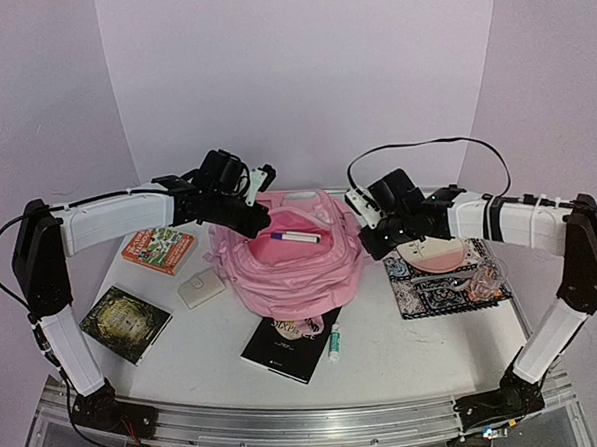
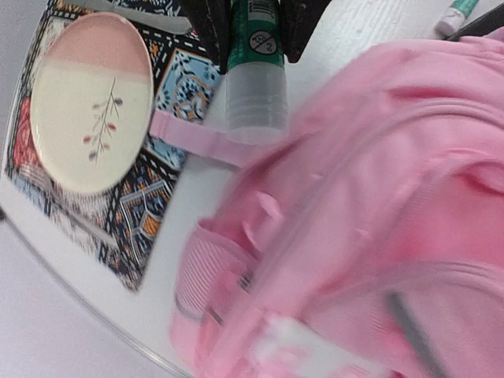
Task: Pack the student bag
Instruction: Pick up the glue stick from the center of the board, then place the glue stick in the upper front pocket of the bag.
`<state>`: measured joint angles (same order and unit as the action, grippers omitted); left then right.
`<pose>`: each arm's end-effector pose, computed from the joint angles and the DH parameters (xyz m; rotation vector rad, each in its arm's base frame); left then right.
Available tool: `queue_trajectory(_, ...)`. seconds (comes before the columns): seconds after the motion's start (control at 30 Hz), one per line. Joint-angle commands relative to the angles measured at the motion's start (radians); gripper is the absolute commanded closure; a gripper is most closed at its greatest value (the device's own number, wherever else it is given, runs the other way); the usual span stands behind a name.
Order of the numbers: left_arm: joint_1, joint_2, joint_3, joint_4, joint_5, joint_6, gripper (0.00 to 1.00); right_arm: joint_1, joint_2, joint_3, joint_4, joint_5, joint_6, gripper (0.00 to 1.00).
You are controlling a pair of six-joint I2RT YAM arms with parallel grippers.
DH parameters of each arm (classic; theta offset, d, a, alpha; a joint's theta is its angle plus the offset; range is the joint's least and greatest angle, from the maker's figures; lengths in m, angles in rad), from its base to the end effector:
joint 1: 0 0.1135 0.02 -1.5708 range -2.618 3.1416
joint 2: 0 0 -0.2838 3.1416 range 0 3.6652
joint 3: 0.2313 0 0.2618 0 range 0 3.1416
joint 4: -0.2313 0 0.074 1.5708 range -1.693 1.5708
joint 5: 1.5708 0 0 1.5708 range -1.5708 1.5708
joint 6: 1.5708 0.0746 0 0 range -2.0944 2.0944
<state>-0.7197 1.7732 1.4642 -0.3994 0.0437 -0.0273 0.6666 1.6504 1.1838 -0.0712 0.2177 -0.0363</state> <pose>0.3369 -0.2996 0.2745 0.8082 2.1719 -0.4362 0.3426 0.2490 0.2601 -0.5989 2.0109 0.1510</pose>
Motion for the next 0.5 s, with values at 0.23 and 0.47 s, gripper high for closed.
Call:
queue_trajectory(0.23,0.003,-0.004,0.092,0.043,0.072,-0.027,1.00,0.233,-0.015,0.031,0.221,0.037,-0.470,1.00)
queue_trajectory(0.47,0.003,-0.006,0.098,0.031,0.094,-0.026,1.00,0.303,0.136,0.149,0.242,0.096,-0.641,1.00)
